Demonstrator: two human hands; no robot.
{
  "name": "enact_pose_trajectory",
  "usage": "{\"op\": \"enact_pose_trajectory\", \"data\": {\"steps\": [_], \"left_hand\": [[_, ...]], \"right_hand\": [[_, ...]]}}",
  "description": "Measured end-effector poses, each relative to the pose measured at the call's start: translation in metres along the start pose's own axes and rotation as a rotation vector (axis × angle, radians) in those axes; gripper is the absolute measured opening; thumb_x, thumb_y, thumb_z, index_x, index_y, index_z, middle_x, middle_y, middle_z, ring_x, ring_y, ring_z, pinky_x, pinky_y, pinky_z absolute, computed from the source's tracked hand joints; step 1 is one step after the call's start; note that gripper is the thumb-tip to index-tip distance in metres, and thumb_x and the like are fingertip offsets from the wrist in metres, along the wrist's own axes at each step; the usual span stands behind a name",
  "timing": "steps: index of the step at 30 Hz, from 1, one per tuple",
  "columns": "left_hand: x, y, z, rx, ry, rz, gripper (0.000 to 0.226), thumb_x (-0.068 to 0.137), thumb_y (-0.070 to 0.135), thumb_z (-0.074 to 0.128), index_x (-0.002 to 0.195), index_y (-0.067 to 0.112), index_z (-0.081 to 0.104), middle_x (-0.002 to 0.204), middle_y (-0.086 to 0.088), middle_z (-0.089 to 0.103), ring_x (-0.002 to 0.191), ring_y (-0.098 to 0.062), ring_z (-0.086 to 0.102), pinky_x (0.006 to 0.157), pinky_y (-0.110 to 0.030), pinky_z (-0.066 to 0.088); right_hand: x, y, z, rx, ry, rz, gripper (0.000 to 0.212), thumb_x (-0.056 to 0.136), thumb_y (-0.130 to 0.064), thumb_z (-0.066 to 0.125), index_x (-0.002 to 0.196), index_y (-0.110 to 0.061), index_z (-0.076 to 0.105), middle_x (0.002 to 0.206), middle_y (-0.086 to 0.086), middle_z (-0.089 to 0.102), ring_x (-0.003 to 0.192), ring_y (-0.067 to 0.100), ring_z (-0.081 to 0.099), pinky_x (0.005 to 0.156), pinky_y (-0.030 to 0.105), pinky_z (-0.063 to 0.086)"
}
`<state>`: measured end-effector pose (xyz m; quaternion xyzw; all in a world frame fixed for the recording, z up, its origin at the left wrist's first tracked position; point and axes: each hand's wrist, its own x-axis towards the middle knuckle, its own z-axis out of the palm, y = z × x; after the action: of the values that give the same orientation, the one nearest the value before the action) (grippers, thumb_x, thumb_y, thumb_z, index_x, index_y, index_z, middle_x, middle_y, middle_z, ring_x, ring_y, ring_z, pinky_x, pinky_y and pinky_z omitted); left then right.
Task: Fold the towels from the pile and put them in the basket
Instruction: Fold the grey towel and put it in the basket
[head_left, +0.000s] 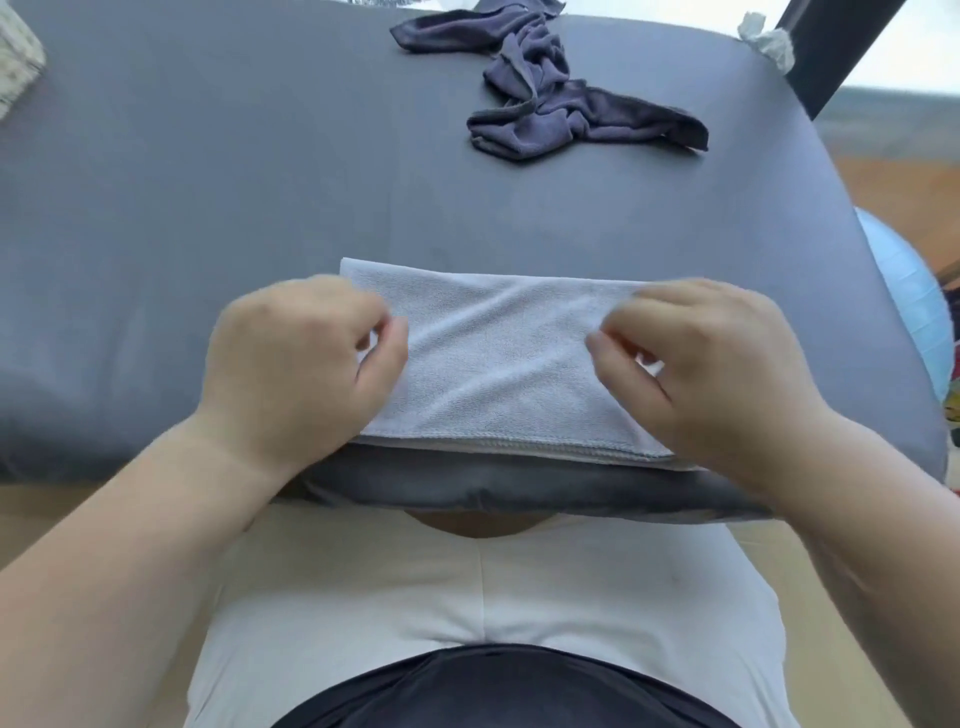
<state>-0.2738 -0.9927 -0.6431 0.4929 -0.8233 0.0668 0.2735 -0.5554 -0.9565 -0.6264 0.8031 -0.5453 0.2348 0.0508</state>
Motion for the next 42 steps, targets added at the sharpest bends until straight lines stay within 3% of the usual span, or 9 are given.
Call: {"op": "enact_pose_trajectory", "data": {"steps": [2, 4, 7, 11, 20, 28, 32, 36, 42], "left_hand": [[0.024, 0.01, 0.01, 0.094, -0.102, -0.064, 0.035, 0.091, 0.031, 0.043, 0.085, 0.009, 0.069, 0.083, -0.009, 0.064, 0.077, -0.036, 0.059, 0.065, -0.045, 0.05], [0.036, 0.02, 0.024, 0.108, -0.344, -0.13, 0.05, 0.093, 0.037, 0.033, 0.12, 0.009, 0.065, 0.127, -0.014, 0.061, 0.117, -0.038, 0.054, 0.097, -0.052, 0.045], [0.027, 0.025, 0.046, 0.096, -0.604, -0.192, 0.067, 0.101, 0.047, 0.021, 0.158, 0.013, 0.016, 0.167, -0.005, 0.008, 0.154, -0.025, 0.004, 0.123, -0.051, 0.006], [0.014, 0.019, 0.051, 0.137, -0.636, -0.207, 0.093, 0.084, 0.074, 0.001, 0.158, 0.018, -0.012, 0.165, -0.001, -0.02, 0.151, -0.019, -0.021, 0.123, -0.048, -0.009], [0.017, 0.006, 0.051, 0.121, -0.695, -0.308, 0.122, 0.064, 0.097, 0.001, 0.156, 0.019, -0.019, 0.162, -0.003, -0.029, 0.149, -0.018, -0.027, 0.122, -0.052, -0.009], [0.015, 0.007, 0.053, 0.122, -0.656, -0.29, 0.12, 0.067, 0.095, 0.001, 0.156, 0.018, -0.018, 0.163, -0.003, -0.028, 0.149, -0.018, -0.027, 0.121, -0.055, -0.01], [0.011, 0.006, 0.05, 0.057, -0.546, -0.289, 0.105, 0.077, 0.081, 0.002, 0.159, 0.015, -0.01, 0.165, -0.004, -0.021, 0.151, -0.017, -0.021, 0.122, -0.05, -0.01], [0.004, 0.0, 0.04, 0.062, -0.435, -0.358, 0.087, 0.089, 0.068, 0.013, 0.16, 0.019, 0.004, 0.167, -0.013, -0.007, 0.154, -0.025, -0.009, 0.123, -0.049, -0.006], [-0.01, -0.01, 0.022, 0.075, -0.54, -0.346, 0.081, 0.086, 0.07, 0.005, 0.158, 0.035, 0.012, 0.166, -0.007, 0.013, 0.154, -0.026, 0.001, 0.122, -0.051, -0.004]], "right_hand": [[0.031, -0.018, 0.014, -0.128, -0.121, 0.09, 0.032, 0.099, -0.035, 0.044, 0.091, -0.013, 0.067, 0.093, 0.006, 0.064, 0.087, 0.033, 0.06, 0.074, 0.042, 0.049], [0.045, -0.03, 0.036, -0.202, -0.35, 0.176, 0.042, 0.103, -0.041, 0.034, 0.131, -0.015, 0.055, 0.142, 0.013, 0.05, 0.133, 0.035, 0.044, 0.106, 0.048, 0.039], [0.033, -0.036, 0.066, -0.17, -0.531, 0.264, 0.067, 0.103, -0.054, 0.018, 0.16, -0.019, 0.008, 0.169, 0.008, -0.001, 0.155, 0.03, -0.005, 0.124, 0.054, 0.003], [0.011, -0.028, 0.066, -0.151, -0.507, 0.326, 0.089, 0.09, -0.078, 0.0, 0.16, -0.024, -0.008, 0.167, 0.007, -0.015, 0.153, 0.026, -0.019, 0.123, 0.052, -0.007], [-0.014, 0.015, 0.044, -0.18, -0.549, 0.508, 0.109, 0.074, -0.092, -0.001, 0.158, -0.024, -0.015, 0.165, 0.01, -0.023, 0.152, 0.024, -0.024, 0.124, 0.048, -0.007], [0.003, 0.002, 0.029, -0.31, -0.6, 0.47, 0.104, 0.078, -0.085, -0.008, 0.158, -0.018, -0.014, 0.164, 0.016, -0.023, 0.15, 0.031, -0.027, 0.119, 0.059, -0.014], [0.024, -0.033, 0.044, -0.21, -0.535, 0.298, 0.091, 0.088, -0.074, -0.004, 0.157, -0.018, -0.016, 0.164, 0.012, -0.024, 0.15, 0.028, -0.028, 0.12, 0.058, -0.015], [0.016, -0.038, 0.07, -0.125, -0.547, 0.294, 0.089, 0.09, -0.074, 0.0, 0.159, -0.018, -0.011, 0.166, 0.005, -0.021, 0.151, 0.022, -0.026, 0.122, 0.054, -0.011], [0.02, -0.039, 0.065, -0.147, -0.575, 0.302, 0.092, 0.087, -0.077, -0.005, 0.159, -0.019, -0.013, 0.166, 0.007, -0.022, 0.151, 0.025, -0.027, 0.121, 0.056, -0.01]]}}
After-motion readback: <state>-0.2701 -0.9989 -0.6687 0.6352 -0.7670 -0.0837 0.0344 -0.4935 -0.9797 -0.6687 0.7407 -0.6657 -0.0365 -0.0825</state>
